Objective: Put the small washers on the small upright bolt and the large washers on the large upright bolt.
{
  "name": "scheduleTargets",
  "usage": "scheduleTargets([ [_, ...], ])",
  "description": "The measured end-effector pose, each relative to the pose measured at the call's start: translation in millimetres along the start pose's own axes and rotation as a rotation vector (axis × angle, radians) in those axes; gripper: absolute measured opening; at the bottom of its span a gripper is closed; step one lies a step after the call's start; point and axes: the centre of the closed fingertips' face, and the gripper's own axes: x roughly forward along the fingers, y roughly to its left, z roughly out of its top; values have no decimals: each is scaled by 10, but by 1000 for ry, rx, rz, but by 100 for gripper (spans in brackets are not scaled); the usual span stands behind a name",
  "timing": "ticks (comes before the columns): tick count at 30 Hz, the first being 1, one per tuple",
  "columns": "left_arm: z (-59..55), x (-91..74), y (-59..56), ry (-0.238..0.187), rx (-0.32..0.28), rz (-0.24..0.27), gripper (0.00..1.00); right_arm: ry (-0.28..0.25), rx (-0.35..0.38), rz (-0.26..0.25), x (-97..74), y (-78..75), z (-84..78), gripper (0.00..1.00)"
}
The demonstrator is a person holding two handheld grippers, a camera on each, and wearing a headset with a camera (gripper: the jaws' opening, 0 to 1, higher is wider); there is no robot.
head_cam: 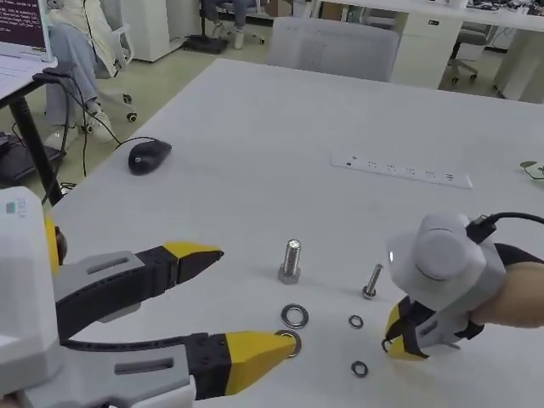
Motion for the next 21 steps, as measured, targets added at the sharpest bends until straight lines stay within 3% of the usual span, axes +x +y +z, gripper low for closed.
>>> scheduleTargets([
  [15, -3, -6, -3, 1, -3, 5, 61, -17, 0, -90, -315, -423, 73, 12],
  [21, -6, 5, -3, 1, -5, 5, 61, -28, -12, -136, -446, -609, 177, 12],
])
